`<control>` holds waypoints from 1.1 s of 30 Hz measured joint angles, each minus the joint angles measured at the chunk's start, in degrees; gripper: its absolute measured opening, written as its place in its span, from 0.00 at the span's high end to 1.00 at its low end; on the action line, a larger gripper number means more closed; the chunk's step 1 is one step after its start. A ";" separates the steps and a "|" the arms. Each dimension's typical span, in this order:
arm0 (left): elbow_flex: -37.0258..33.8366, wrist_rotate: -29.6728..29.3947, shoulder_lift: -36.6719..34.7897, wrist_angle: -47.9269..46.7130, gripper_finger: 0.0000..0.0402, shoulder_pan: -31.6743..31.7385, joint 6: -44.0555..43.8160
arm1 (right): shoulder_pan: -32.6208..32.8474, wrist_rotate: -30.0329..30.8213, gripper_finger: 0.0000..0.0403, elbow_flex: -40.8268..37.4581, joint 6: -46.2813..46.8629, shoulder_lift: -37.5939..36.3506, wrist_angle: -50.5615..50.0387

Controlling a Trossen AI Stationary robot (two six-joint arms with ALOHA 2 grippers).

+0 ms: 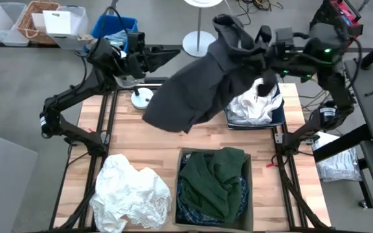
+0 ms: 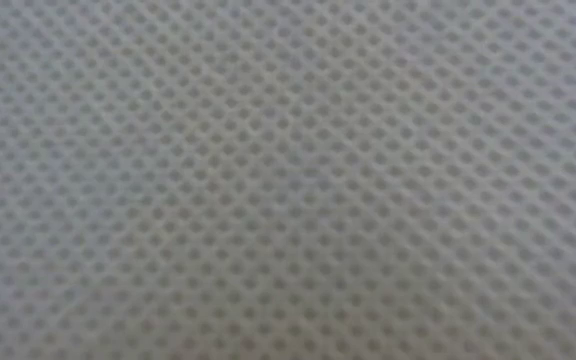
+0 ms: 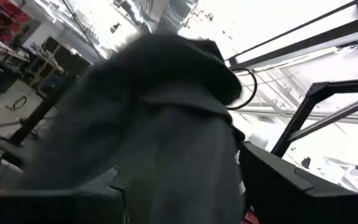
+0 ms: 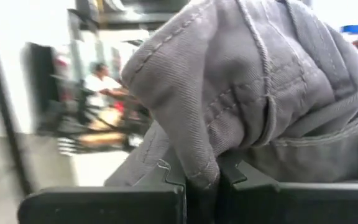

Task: Sort clothes
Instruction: Put the gray shorts into the brown laundry organizer

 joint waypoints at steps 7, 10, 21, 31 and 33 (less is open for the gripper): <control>0.00 -0.08 -2.24 -0.04 0.49 2.34 -0.02 | 0.00 -19.36 0.96 0.00 15.34 -1.53 5.74; 0.00 -0.08 -3.02 -0.04 0.49 3.13 0.10 | 0.98 -27.64 0.96 0.00 24.65 -0.78 12.38; -0.02 1.63 -5.54 -0.12 0.49 3.45 -1.96 | 13.29 -32.39 0.96 0.00 39.77 5.53 38.24; -0.07 8.89 -6.78 -0.22 0.49 3.43 -3.82 | 23.23 -26.54 0.96 0.00 34.20 10.09 29.36; -0.07 10.21 -7.12 -0.19 0.49 3.43 -4.30 | 24.27 -23.56 0.96 0.00 31.17 10.25 22.82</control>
